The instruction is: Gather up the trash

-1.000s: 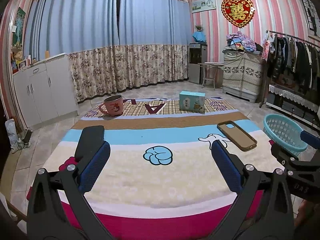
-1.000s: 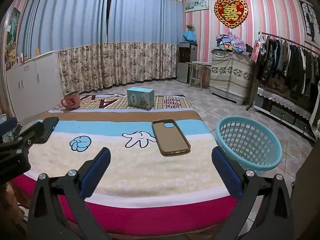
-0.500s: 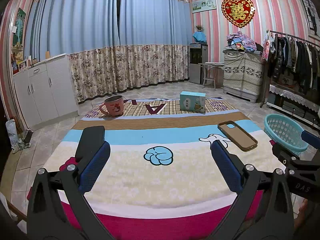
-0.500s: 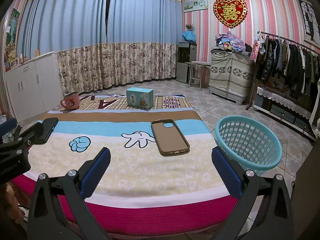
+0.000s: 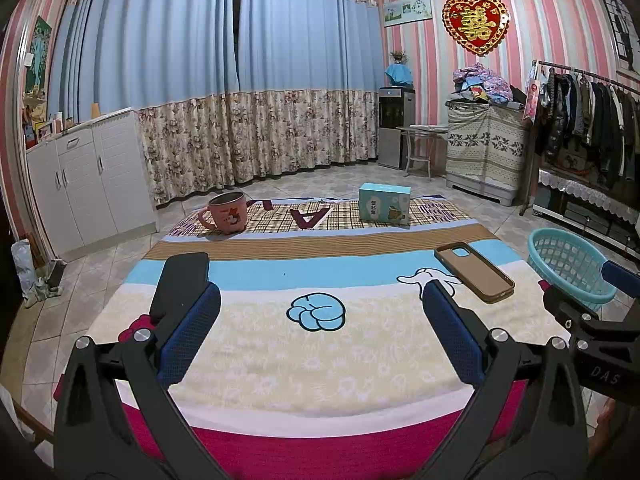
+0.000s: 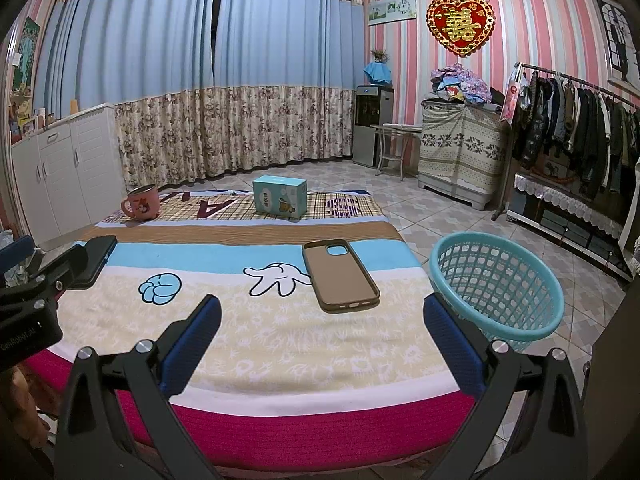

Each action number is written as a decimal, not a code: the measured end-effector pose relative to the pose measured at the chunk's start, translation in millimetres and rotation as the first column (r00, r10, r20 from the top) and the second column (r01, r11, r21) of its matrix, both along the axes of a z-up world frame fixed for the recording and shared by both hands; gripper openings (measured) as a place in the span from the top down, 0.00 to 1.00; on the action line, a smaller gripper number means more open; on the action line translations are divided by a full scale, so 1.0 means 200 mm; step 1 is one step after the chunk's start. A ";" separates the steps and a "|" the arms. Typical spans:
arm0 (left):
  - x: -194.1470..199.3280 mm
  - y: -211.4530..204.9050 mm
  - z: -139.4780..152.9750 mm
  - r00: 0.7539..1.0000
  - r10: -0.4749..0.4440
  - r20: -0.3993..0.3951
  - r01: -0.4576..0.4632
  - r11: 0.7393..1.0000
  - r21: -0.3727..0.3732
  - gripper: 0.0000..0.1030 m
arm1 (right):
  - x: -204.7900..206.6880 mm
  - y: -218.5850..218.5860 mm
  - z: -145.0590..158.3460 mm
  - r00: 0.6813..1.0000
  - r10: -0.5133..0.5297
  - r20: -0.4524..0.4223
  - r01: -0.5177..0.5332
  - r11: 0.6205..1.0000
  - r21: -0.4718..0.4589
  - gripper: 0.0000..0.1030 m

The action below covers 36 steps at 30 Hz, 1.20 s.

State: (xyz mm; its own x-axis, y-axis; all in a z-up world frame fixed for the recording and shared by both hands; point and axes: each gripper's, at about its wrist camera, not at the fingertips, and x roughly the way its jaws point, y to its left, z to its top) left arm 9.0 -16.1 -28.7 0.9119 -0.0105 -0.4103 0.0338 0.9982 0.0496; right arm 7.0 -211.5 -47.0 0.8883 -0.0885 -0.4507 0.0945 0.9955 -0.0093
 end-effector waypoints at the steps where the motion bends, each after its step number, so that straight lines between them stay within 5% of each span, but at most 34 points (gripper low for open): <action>1: 0.00 0.00 0.00 1.000 0.000 0.000 0.000 1.000 0.000 0.05 | 0.00 0.00 0.00 1.000 0.000 0.001 0.000 1.000 0.000 0.04; 36: 0.00 -0.02 0.03 1.000 0.014 0.004 -0.014 1.000 -0.004 0.05 | 0.02 0.03 -0.01 1.000 0.001 0.005 -0.001 1.000 0.004 0.04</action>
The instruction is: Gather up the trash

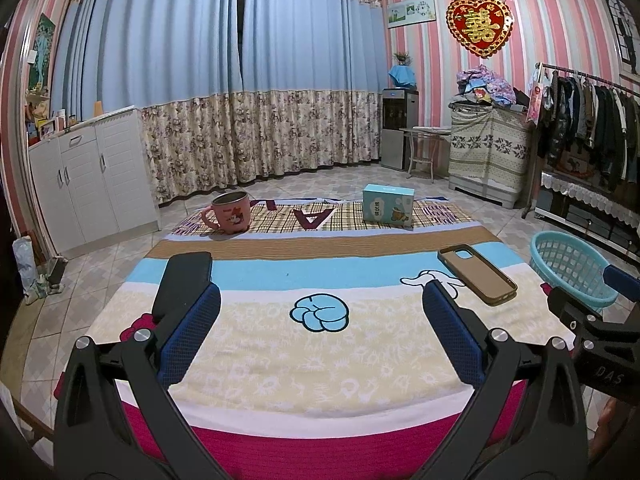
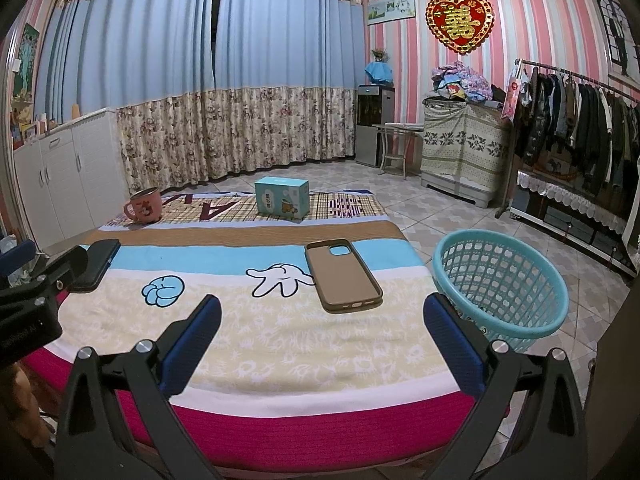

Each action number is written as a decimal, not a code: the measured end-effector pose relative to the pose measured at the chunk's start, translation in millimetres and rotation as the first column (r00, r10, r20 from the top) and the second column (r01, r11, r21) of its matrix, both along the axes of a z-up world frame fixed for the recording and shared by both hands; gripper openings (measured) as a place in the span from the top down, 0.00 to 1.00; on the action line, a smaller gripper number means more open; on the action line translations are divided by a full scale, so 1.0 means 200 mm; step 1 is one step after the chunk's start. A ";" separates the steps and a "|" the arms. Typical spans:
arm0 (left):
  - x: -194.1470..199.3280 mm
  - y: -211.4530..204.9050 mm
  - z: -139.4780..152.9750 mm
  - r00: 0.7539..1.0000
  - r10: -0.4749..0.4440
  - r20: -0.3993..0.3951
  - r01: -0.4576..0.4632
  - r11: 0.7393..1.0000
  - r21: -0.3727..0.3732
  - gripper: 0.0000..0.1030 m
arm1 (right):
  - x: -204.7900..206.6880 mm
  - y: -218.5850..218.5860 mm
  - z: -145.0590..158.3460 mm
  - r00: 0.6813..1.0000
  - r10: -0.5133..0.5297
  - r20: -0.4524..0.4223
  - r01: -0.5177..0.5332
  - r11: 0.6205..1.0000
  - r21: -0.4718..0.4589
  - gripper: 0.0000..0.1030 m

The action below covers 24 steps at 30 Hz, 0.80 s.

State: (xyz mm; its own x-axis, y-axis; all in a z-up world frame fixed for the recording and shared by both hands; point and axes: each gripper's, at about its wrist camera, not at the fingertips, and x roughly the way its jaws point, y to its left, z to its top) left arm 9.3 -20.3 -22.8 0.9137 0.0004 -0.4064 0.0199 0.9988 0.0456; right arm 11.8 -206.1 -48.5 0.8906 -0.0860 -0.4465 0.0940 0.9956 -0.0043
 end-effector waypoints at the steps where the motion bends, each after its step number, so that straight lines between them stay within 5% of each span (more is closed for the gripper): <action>1: 0.00 0.00 0.00 1.000 0.000 0.000 0.000 1.000 -0.002 0.05 | 0.00 0.00 0.00 1.000 0.001 0.001 -0.001 1.000 -0.001 0.04; 24: 0.00 0.00 0.00 1.000 0.002 0.005 -0.002 1.000 -0.011 0.05 | 0.05 0.05 -0.01 1.000 -0.006 0.001 0.006 1.000 0.010 0.04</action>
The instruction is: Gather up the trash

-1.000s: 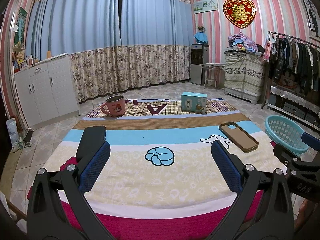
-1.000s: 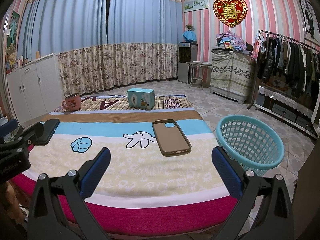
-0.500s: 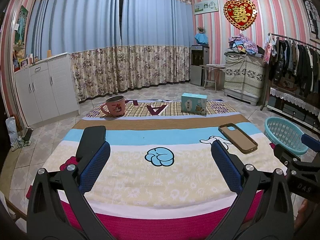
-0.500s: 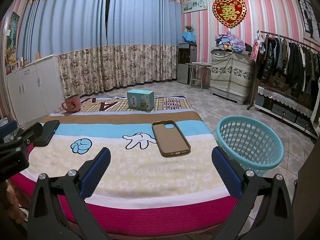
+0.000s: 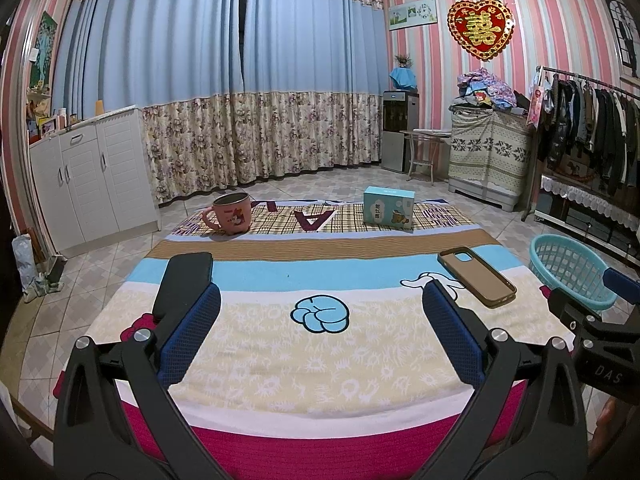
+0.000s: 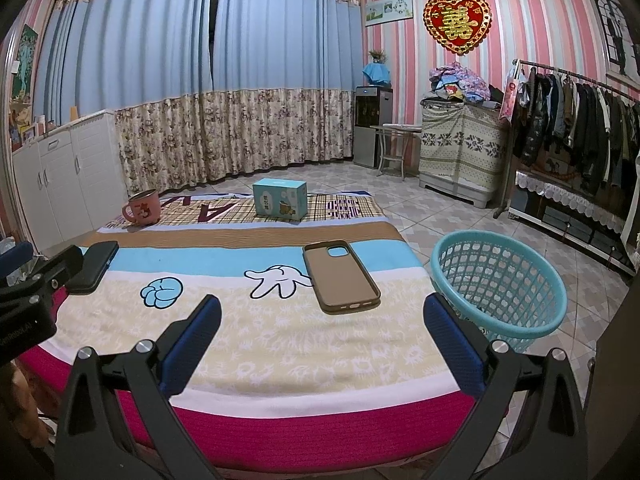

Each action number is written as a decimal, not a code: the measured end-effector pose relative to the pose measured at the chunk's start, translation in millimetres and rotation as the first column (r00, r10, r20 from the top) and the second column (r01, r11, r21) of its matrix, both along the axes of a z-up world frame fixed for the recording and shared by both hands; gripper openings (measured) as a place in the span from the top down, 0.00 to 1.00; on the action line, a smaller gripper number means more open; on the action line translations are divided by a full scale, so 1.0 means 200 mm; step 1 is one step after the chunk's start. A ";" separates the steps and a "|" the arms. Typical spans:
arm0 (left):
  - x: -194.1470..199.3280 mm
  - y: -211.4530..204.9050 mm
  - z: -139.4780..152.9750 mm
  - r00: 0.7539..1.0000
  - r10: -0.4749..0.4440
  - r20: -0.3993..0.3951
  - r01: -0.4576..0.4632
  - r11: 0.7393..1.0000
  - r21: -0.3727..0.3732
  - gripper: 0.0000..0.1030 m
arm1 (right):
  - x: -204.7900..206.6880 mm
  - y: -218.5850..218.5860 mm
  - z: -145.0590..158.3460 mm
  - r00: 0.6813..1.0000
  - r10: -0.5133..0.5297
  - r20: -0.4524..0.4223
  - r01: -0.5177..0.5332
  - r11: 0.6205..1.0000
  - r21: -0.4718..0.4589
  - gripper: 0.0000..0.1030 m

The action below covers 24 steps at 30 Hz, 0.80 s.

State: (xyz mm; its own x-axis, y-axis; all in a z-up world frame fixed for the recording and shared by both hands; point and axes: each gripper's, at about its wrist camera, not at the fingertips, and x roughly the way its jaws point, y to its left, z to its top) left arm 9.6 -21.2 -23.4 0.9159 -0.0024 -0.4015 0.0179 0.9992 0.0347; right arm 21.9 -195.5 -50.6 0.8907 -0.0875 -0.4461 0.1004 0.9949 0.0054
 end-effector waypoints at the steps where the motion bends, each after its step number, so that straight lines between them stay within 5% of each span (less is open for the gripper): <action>1: 0.00 0.00 0.00 1.000 0.000 0.000 0.000 1.000 0.001 0.05 | 0.00 0.00 0.00 1.000 0.000 0.001 0.000 1.000 0.000 0.04; 24: 0.00 0.00 0.00 1.000 0.001 0.003 -0.001 1.000 -0.003 0.05 | -0.01 -0.01 0.00 1.000 -0.001 0.002 0.001 1.000 0.002 0.04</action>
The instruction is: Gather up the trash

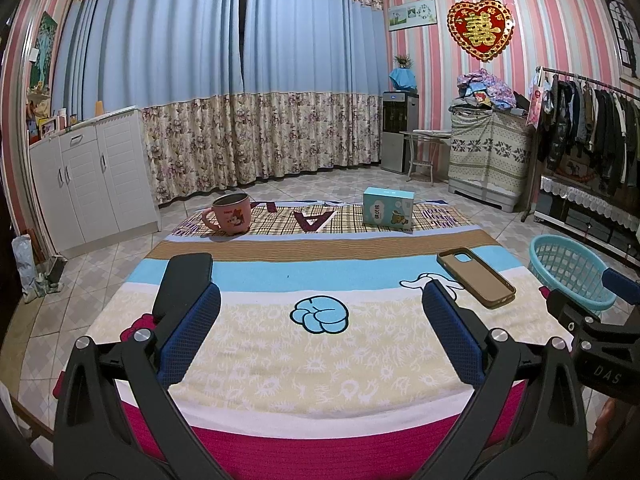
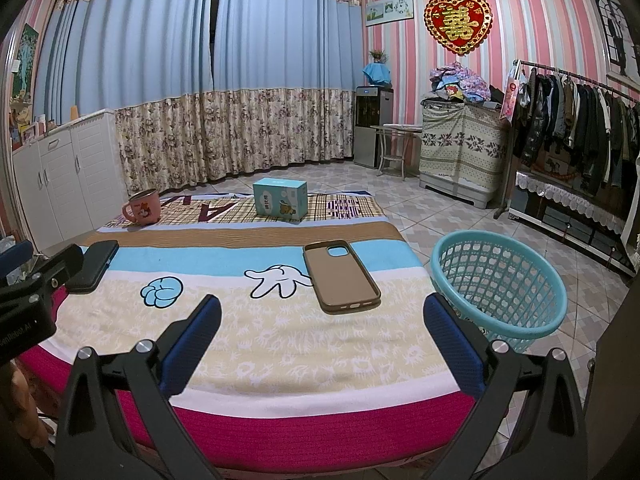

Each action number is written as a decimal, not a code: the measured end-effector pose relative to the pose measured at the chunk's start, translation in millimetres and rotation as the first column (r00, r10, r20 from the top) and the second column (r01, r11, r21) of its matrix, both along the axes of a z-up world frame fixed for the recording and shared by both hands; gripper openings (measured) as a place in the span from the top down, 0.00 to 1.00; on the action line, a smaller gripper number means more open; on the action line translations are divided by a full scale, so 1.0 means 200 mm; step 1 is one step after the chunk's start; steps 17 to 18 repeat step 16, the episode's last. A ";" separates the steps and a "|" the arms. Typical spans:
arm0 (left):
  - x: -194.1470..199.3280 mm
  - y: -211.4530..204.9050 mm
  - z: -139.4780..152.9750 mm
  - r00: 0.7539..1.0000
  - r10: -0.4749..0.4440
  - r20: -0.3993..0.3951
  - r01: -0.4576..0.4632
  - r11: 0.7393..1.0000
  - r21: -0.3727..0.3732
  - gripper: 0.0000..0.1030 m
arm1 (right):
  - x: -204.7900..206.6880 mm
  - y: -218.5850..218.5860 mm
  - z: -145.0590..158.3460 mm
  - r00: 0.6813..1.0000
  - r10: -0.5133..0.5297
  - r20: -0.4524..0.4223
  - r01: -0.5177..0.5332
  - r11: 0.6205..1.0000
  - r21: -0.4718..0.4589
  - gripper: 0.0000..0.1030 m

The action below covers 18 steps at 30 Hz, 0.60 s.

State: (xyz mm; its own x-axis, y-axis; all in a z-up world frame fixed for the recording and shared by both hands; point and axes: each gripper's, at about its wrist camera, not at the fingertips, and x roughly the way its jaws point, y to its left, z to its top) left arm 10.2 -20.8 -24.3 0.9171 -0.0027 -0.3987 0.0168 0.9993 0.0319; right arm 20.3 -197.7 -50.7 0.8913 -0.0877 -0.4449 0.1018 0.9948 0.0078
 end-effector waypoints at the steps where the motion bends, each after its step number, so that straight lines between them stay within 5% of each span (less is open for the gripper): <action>1: 0.00 0.00 0.00 1.000 0.000 0.000 0.000 1.000 0.000 0.05 | 0.01 0.01 0.00 1.000 0.000 0.000 0.000 1.000 0.000 0.04; 18: 0.00 0.00 0.00 1.000 -0.002 -0.001 0.002 1.000 0.001 0.05 | 0.01 0.01 0.00 1.000 -0.001 0.001 0.001 1.000 0.001 0.04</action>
